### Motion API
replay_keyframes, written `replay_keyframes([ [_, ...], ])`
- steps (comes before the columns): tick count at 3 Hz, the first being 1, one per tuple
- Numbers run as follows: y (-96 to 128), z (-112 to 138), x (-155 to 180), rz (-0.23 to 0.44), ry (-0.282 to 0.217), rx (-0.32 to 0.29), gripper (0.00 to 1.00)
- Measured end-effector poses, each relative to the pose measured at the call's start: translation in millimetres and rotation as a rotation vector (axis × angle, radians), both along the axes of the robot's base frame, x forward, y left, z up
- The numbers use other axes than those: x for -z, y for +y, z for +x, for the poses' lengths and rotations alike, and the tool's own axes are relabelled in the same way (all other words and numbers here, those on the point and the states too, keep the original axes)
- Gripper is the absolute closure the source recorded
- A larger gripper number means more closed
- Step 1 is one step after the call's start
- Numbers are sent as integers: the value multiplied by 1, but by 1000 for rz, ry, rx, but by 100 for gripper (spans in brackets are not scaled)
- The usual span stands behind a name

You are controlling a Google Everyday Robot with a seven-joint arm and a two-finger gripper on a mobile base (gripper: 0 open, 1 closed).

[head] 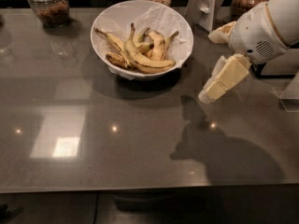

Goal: Pick banana from white bowl

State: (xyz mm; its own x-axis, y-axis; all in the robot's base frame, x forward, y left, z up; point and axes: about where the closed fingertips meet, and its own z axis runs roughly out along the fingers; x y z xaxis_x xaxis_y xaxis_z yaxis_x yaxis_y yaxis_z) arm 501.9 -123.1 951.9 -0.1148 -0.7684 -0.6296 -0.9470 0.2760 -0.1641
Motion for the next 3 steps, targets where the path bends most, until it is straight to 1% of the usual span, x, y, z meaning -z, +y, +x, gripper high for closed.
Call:
replay_keyframes([
  [2,61,10,2,147,-24,-52,0],
  [3,92,16,0,204,-41,-63,17],
])
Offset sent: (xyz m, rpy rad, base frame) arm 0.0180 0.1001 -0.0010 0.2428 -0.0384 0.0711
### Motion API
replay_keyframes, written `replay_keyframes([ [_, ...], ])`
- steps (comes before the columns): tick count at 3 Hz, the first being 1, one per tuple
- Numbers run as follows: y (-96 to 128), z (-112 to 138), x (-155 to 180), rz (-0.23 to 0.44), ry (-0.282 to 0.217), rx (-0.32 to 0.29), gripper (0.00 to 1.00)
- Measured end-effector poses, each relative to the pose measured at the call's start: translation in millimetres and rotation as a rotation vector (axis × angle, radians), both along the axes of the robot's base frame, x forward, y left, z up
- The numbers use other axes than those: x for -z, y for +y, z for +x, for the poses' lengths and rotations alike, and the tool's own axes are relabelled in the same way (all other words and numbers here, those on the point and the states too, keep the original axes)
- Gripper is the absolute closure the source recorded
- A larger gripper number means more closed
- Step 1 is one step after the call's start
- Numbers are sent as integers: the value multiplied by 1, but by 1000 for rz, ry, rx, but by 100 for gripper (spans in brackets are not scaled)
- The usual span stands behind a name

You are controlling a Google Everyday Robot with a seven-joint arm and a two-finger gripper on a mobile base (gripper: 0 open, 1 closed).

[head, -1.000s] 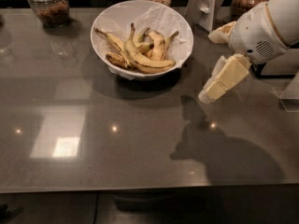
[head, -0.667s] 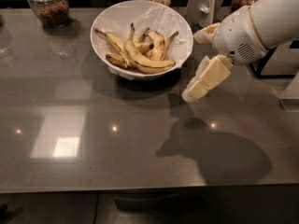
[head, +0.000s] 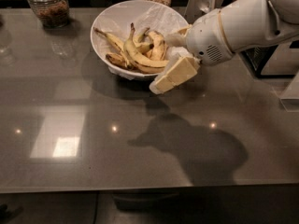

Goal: Pick banana from white bowl

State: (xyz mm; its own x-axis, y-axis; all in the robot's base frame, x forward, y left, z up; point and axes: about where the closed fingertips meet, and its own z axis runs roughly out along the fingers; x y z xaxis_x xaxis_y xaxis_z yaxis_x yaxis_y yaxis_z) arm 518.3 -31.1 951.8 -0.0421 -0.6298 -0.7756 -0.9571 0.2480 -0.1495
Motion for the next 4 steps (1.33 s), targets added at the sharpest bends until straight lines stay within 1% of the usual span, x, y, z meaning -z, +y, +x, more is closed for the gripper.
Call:
replay_keyframes([
  [1,21,12,2,37,-19,3,40],
  [2,32,29,7,58,-32,10,44],
  [3,40,47,14,72,-33,10,42],
  [4,47,63,22,76,-19,1,43],
])
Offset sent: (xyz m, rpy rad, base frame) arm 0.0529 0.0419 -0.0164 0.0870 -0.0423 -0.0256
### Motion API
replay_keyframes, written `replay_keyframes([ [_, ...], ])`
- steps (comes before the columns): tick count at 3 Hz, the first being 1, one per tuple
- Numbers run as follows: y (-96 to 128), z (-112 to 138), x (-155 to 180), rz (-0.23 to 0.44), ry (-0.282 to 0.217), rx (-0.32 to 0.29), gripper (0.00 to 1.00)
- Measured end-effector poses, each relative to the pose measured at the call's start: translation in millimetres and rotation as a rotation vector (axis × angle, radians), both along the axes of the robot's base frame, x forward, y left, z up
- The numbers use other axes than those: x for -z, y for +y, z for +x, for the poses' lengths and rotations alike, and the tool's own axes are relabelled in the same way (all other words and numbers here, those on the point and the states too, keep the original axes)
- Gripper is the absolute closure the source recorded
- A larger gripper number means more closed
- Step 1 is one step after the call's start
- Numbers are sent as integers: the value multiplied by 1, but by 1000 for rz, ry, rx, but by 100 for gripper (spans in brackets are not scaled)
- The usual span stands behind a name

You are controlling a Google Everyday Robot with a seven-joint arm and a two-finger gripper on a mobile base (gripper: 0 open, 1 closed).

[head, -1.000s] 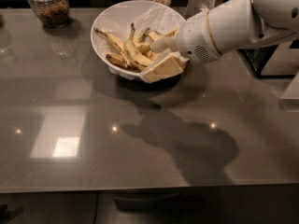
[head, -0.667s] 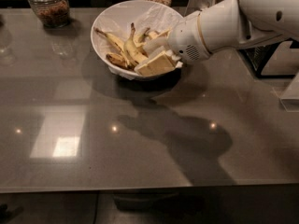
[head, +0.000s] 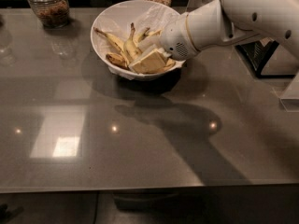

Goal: Pick banana from white bowl

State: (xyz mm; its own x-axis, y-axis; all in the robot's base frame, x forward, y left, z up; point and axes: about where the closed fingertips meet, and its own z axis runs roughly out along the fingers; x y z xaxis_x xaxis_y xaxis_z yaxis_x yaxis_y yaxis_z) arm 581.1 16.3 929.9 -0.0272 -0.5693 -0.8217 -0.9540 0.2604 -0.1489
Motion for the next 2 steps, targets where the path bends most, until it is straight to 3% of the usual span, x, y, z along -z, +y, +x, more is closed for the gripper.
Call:
replay_keyframes([
  [1,6,13,9,-3,16,-7,48],
  [2,10,32,20,-14,38,-10,46],
])
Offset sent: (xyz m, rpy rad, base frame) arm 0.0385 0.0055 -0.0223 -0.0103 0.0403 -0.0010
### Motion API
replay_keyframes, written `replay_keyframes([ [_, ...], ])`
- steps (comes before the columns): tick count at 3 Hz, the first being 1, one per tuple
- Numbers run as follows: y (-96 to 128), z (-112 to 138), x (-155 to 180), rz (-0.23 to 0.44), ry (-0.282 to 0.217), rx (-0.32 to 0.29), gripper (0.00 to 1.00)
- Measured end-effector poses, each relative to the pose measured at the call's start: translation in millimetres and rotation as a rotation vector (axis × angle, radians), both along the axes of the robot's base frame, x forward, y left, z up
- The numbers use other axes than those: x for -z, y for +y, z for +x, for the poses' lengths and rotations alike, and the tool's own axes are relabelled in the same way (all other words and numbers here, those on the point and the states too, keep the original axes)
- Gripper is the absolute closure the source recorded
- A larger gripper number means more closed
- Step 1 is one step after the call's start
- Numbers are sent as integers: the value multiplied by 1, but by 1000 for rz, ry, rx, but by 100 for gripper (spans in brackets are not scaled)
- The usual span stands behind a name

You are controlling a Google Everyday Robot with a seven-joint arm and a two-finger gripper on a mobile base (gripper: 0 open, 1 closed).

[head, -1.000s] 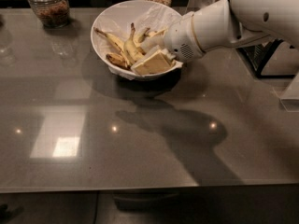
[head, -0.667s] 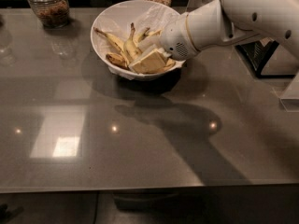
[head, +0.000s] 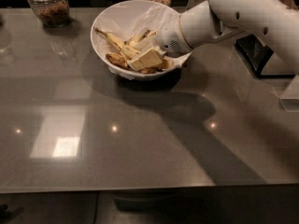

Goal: Pick banana from white bowl

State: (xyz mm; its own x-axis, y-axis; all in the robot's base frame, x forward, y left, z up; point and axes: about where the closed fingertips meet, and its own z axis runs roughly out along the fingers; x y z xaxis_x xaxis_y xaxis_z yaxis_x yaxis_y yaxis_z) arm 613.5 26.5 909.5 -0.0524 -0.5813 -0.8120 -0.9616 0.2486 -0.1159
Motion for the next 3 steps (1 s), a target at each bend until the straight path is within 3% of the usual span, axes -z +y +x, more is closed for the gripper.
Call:
replay_keyframes([
  [2,2,5,9,-13,14,-4,50],
  [3,2,4,11,-19,17,-5,67],
])
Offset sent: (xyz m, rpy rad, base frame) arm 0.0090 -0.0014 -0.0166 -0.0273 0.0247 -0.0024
